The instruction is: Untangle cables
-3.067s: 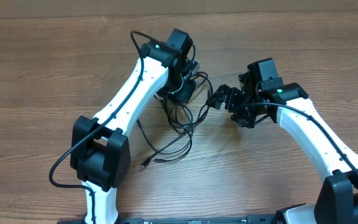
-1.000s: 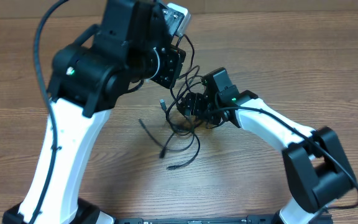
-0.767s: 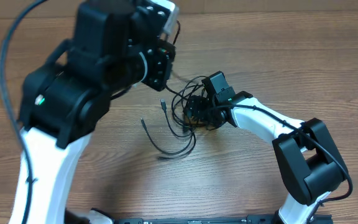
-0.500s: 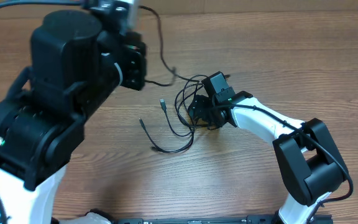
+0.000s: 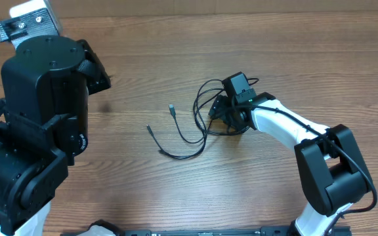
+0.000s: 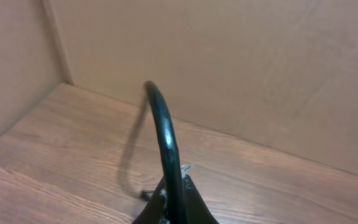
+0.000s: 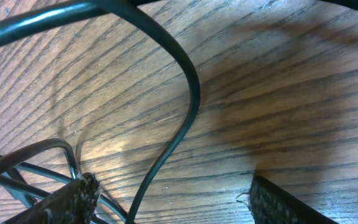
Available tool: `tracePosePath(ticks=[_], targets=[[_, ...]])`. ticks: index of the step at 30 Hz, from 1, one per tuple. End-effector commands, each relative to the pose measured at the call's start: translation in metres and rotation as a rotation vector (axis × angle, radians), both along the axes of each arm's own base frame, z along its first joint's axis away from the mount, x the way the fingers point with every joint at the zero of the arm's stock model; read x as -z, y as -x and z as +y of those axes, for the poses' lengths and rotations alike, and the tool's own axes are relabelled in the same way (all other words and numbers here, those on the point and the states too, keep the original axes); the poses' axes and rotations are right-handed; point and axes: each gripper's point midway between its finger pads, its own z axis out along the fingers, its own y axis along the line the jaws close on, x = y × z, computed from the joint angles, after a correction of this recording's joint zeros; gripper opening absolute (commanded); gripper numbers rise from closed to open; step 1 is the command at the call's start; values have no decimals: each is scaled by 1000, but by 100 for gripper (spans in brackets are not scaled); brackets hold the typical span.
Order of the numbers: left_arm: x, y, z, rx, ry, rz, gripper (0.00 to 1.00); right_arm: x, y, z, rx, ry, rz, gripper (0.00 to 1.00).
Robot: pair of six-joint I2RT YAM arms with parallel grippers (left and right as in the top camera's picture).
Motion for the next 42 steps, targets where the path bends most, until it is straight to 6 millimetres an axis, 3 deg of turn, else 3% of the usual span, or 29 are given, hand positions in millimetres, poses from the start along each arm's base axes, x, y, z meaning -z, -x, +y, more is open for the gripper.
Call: tracePosePath(ticks=[1,11,14,16,18,23,36,42], targets=[[-10,6,14,-77,13,-45,4,10,4,-11,25,42,23,77],[-12,1,39,-234,-64,-56,4,10,4,-11,24,42,23,84],[-5,-8,42,-248,-56,-33,4,10,5,-8,11,27,30,89],[6,-23,45,-237,-27,5,4,5,7,5,-54,-29,34,98],[16,-36,44,-190,-8,44,4,-4,8,17,-142,-89,31,99],[49,-68,49,-66,88,165,4,-27,8,41,-295,-198,-1,100],[167,-87,149,-393,290,526,4,-29,11,45,-321,-221,5,100],[226,-89,180,-506,358,701,4,-29,12,45,-320,-219,7,100]])
